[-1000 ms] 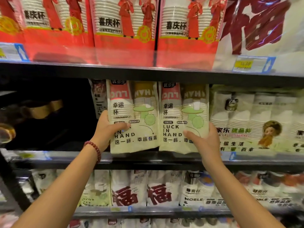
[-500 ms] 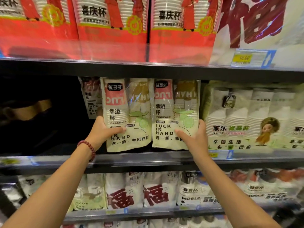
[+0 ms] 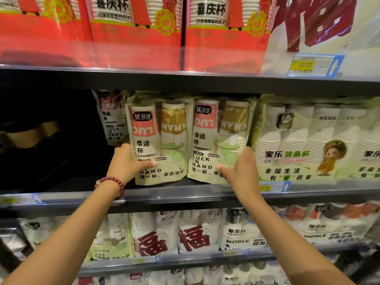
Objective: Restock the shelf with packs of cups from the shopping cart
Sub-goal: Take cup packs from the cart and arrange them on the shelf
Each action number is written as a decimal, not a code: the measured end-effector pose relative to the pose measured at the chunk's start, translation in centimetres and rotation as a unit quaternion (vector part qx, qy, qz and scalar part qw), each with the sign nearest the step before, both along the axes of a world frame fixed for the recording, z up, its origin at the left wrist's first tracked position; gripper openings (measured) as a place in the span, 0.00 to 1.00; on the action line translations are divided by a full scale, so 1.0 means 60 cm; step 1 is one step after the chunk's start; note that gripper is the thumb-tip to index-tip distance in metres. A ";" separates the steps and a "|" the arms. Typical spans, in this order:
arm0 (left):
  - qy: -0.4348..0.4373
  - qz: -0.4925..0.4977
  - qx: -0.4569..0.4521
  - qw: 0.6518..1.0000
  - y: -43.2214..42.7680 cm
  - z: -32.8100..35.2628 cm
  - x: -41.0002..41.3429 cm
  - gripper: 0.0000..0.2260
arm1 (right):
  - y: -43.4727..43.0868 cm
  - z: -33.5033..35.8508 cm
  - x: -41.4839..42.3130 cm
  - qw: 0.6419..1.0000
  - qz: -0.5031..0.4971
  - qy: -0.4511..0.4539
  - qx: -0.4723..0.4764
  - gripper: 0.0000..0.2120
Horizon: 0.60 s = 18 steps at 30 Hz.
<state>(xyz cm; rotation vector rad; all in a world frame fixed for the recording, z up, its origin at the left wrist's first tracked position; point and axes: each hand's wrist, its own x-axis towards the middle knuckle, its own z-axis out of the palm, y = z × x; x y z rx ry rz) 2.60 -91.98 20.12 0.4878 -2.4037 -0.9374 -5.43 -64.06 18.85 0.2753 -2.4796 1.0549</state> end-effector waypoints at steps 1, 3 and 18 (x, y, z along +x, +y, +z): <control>0.004 0.025 -0.004 1.000 0.002 -0.005 0.001 0.25 | -0.001 -0.004 0.008 0.999 -0.012 0.036 0.006 0.41; 0.020 0.056 -0.001 0.998 0.010 -0.010 0.005 0.28 | -0.003 -0.009 0.021 0.996 -0.026 0.087 0.015 0.44; -0.004 0.041 0.019 0.999 0.035 -0.007 -0.004 0.26 | -0.023 0.007 -0.012 0.996 -0.041 0.051 0.064 0.21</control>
